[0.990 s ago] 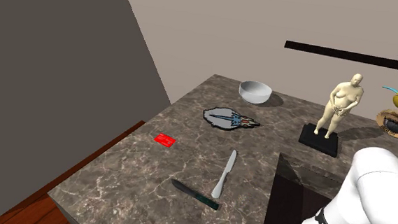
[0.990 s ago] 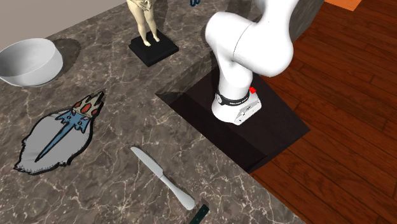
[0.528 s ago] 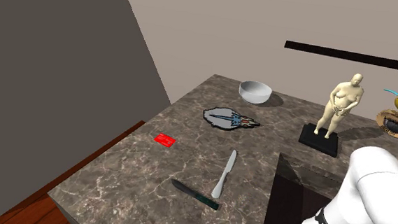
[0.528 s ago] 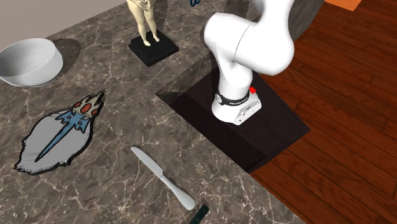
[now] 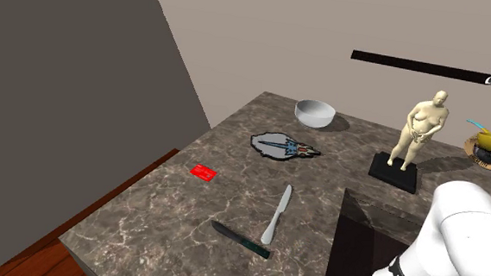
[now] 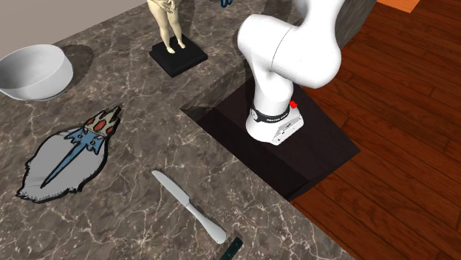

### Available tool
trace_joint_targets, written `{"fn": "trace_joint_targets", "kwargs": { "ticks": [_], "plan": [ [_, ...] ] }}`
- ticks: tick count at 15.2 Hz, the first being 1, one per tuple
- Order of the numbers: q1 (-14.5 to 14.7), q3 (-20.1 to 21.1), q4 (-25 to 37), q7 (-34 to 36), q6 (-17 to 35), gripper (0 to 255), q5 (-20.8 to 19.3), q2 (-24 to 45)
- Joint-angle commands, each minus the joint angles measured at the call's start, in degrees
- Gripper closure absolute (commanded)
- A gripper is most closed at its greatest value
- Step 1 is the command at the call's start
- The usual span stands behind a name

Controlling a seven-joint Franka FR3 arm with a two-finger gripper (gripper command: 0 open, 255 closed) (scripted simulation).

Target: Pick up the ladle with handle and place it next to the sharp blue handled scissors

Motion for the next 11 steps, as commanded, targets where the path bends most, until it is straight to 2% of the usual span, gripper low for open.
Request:
{"fn": "trace_joint_targets", "kwargs": {
  "ticks": [1, 11],
  "plan": [
    [-0.53, -0.33, -1.78, 0.28, 1.2, 255, -0.55, -0.84],
    [-2.2, -2.78, -8.88, 1.36, 6.43, 255, -3.43, -4.31]
  ]
}}
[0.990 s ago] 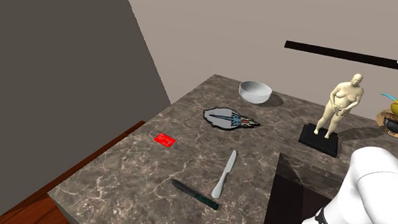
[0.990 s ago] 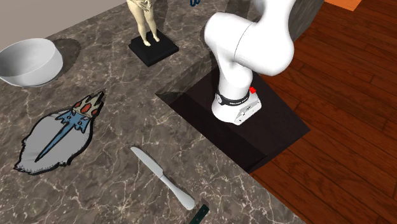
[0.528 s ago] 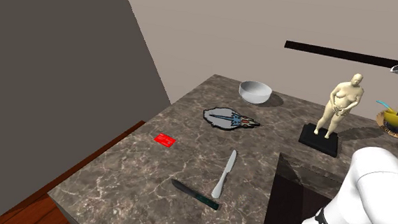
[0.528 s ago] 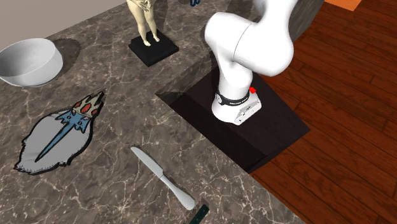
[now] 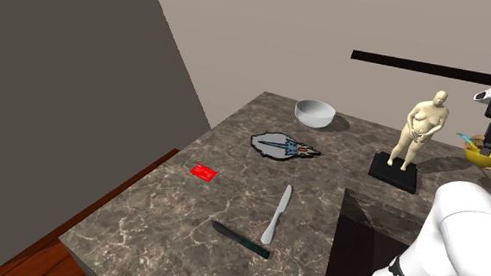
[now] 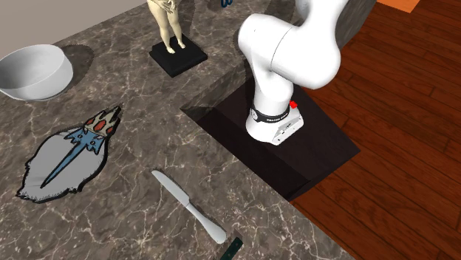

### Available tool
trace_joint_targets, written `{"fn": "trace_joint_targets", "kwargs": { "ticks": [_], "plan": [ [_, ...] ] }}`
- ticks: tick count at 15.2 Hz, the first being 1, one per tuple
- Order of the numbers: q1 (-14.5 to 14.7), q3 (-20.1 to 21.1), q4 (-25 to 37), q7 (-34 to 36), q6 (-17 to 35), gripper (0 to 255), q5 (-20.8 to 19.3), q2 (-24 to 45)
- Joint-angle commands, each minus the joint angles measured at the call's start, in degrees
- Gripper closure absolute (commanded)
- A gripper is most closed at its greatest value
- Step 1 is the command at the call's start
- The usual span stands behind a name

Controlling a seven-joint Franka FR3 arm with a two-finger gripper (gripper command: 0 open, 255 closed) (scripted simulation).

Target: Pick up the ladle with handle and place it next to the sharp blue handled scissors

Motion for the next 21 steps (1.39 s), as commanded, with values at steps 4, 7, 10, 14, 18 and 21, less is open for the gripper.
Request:
{"fn": "trace_joint_targets", "kwargs": {
  "ticks": [4, 7, 10, 14, 18, 21],
  "plan": [
    [-0.56, -1.57, -3.12, 0.47, 2.55, 255, -1.61, -1.57],
    [-0.82, -2.64, -4.82, 0.71, 4.04, 255, -2.65, -2.46],
    [-1.01, -3.79, -6.41, 0.93, 5.5, 255, -3.74, -3.32],
    [-1.17, -5.45, -8.34, 1.21, 7.41, 255, -5.25, -4.41],
    [-1.23, -7.24, -10.08, 1.47, 9.29, 255, -6.84, -5.45],
    [-1.2, -8.66, -11.25, 1.65, 10.68, 255, -8.07, -6.21]
  ]
}}
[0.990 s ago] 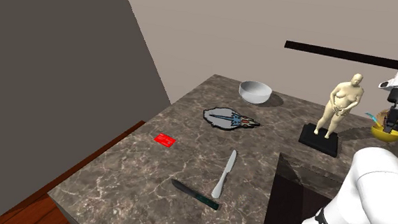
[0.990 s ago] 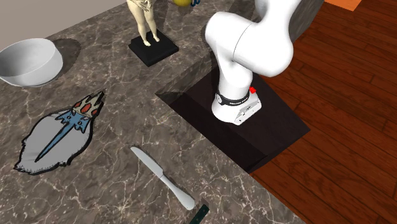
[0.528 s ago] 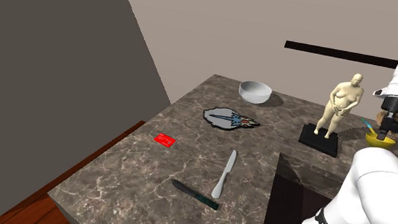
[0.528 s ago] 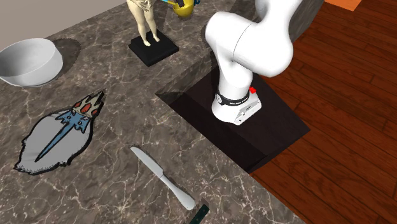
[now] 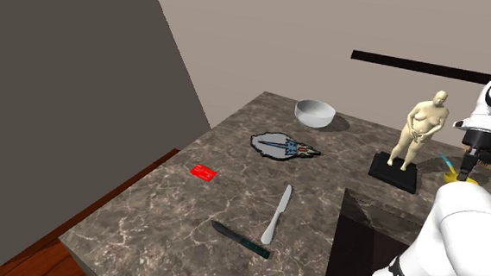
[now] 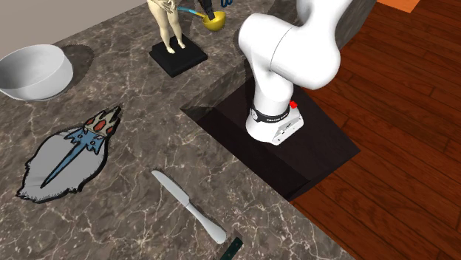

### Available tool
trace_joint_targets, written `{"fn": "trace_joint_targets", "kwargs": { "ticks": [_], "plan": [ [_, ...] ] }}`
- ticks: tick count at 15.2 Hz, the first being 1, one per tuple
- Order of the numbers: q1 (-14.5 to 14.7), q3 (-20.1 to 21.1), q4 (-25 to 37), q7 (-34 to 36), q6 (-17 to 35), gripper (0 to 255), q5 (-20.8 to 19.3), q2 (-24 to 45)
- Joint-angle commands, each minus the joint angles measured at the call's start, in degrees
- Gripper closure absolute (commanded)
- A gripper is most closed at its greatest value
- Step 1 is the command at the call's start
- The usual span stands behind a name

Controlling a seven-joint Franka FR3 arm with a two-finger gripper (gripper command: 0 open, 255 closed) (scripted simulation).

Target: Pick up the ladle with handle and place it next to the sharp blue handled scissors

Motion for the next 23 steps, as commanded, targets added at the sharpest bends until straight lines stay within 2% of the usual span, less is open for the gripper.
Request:
{"fn": "trace_joint_targets", "kwargs": {
  "ticks": [1, 4, 11, 12, 17, 21, 23],
  "plan": [
    [0.0, -0.92, -0.82, 0.16, 0.94, 255, -0.81, -0.5],
    [0.1, -2.39, -1.82, 0.33, 2.27, 255, -2.07, -1.21],
    [0.1, -2.39, -1.82, 0.33, 2.26, 255, -2.06, -1.21],
    [0.1, -2.39, -1.82, 0.33, 2.26, 0, -2.06, -1.21],
    [0.1, -2.39, -1.82, 0.33, 2.26, 0, -2.06, -1.21],
    [4.64, -1.01, 6.24, -1.06, -1.76, 0, 0.73, 1.53],
    [4.63, -1.01, 6.24, -1.06, -1.76, 0, 0.73, 1.53]
  ]
}}
